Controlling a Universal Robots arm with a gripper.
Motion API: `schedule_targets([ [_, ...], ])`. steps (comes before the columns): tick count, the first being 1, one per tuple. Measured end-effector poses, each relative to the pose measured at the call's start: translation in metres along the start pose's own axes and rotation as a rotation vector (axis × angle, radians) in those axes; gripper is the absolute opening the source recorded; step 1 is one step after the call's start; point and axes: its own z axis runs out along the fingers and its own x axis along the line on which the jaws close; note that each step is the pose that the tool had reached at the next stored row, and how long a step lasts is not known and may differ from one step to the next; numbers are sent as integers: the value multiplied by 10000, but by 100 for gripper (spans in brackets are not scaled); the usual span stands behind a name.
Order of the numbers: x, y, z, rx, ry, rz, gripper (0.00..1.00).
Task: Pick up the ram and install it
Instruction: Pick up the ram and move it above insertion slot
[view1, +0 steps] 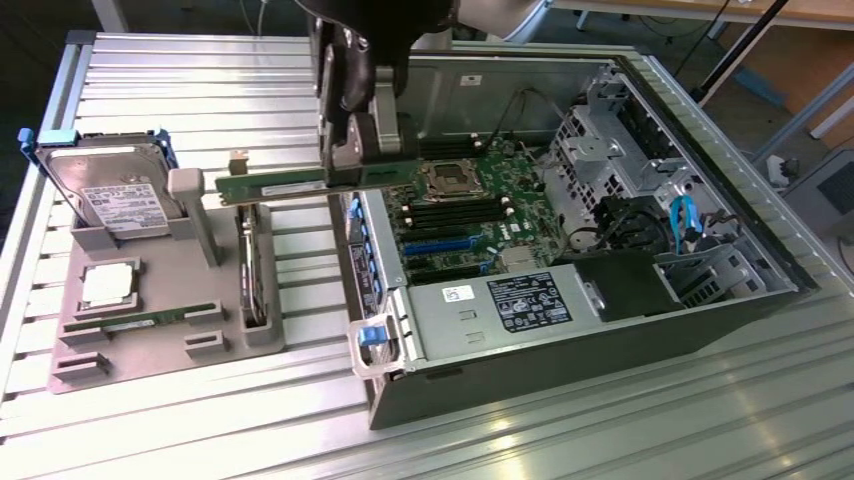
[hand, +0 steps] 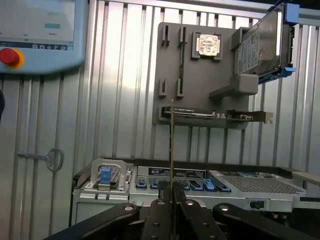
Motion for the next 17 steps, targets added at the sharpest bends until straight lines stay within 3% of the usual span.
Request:
schedule_targets([
  [17, 48, -625, -22, -75, -6, 4, 13],
])
